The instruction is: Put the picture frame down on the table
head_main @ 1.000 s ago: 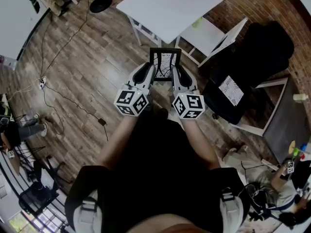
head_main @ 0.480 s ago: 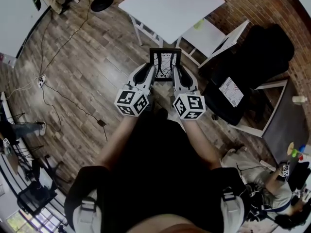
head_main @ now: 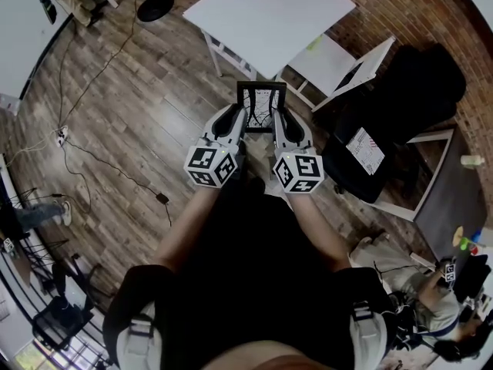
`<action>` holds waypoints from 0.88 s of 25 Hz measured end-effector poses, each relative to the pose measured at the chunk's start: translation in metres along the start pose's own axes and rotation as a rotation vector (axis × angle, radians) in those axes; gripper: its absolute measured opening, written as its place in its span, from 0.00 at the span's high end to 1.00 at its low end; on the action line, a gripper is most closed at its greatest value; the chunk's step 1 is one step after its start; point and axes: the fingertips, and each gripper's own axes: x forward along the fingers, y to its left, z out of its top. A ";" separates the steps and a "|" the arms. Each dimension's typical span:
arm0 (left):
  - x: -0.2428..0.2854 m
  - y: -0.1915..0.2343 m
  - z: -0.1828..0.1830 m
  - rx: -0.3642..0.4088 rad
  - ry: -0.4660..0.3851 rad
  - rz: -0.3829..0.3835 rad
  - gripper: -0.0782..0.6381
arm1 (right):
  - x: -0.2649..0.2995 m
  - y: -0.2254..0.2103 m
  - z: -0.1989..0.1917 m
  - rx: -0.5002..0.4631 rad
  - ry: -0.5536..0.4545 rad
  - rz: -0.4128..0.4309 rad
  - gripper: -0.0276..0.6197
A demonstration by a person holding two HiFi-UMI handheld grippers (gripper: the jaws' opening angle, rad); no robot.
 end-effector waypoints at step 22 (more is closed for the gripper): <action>0.106 0.054 0.032 -0.014 0.028 -0.058 0.78 | 0.103 -0.042 0.026 0.020 -0.003 -0.069 0.86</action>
